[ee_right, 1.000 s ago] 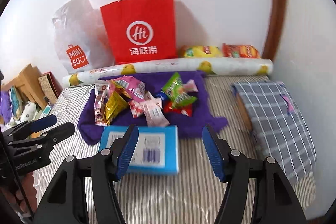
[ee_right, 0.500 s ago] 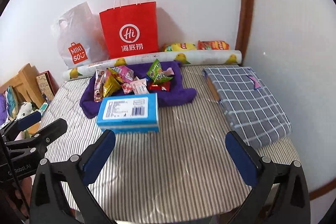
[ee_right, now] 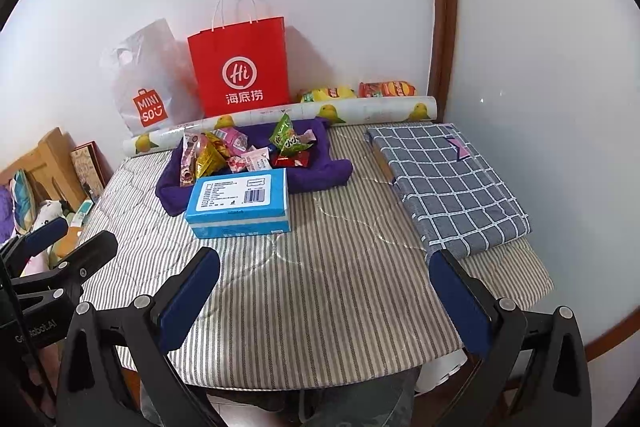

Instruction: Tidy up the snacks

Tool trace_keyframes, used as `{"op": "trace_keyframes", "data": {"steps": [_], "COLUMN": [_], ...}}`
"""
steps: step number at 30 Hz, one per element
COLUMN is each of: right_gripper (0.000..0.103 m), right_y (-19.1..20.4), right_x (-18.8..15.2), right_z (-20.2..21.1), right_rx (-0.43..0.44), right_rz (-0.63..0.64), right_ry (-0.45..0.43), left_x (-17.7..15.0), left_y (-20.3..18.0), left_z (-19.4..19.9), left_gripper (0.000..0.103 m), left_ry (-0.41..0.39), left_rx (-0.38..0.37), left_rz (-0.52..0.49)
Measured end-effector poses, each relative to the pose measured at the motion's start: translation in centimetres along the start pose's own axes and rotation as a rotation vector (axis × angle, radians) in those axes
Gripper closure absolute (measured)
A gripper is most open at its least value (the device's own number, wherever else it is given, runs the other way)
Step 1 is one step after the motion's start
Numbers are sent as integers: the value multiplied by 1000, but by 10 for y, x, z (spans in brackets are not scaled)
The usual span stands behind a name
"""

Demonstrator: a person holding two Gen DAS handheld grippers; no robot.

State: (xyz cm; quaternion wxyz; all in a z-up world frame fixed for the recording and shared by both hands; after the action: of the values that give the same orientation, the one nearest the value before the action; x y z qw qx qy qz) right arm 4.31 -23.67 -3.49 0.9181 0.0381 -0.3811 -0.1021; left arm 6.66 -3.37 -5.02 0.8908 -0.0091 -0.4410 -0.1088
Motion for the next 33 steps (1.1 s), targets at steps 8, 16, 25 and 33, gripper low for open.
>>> {"op": "trace_keyframes", "data": {"steps": [8,16,25,33], "right_gripper": [0,0,0,0], "right_y": [4,6,7,5], "right_x": [-2,-5,-6,-7], "right_z": [3,3,4,6], "right_rx": [4,3,5,8], "right_rz": [11,18,20,17], "right_ry": [-6,-5,-5,-11], "left_x": [-3,-4,-6,-7], "left_y": [1,1,-1,-4], "left_z": [1,1,1,1], "left_gripper": [4,4,4,4], "left_ry": [1,3,3,3], "left_rx": [-3,-6,-9,-16], "left_rz": [7,10,12,9]}}
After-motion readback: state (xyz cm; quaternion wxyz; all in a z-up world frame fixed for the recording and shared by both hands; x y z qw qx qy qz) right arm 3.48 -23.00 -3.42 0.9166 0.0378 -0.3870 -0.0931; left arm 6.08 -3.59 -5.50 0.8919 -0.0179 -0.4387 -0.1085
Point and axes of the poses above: each gripper's, at about its wrist camera, not at the fingertips, and z roughly against the way its jaws point, y to its left, x to its top, the point moved 9 cm from there along -z, roughly the way its jaws point, and after that the axes turned 10 degrees about -z, right-handed, at the moved point
